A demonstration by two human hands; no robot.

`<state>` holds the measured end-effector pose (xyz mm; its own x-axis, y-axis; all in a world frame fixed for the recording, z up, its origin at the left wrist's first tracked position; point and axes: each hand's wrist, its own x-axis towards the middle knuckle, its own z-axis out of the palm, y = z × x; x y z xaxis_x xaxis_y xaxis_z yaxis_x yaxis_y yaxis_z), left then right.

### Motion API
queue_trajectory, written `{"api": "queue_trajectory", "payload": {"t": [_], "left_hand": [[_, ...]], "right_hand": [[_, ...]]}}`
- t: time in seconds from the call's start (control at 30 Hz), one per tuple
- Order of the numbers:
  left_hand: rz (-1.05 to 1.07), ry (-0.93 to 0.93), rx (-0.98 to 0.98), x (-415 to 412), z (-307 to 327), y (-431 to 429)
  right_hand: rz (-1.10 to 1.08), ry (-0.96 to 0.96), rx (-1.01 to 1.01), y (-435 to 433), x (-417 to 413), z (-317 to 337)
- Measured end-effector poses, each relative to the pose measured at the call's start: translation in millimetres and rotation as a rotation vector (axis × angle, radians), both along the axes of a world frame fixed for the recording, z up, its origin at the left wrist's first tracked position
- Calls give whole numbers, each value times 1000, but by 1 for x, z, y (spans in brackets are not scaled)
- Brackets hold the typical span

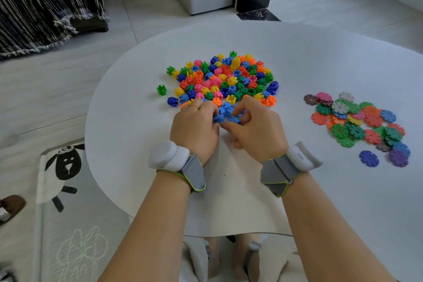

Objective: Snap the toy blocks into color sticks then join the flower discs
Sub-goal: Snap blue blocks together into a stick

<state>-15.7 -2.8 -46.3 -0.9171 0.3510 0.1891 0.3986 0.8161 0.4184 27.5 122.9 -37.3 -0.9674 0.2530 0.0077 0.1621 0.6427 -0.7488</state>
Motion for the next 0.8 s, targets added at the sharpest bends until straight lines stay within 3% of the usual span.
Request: {"api": "queue_trajectory", "payload": {"t": [0.2, 0.47, 0.8], "left_hand": [[-51, 82, 205, -3, 5, -2], [-49, -74, 439, 2, 9, -3], [-66, -101, 487, 1, 11, -5]], "right_hand": [[9, -46, -100, 1, 4, 3], [-202, 106, -725, -4, 4, 11], [-249, 81, -865, -9, 0, 12]]}}
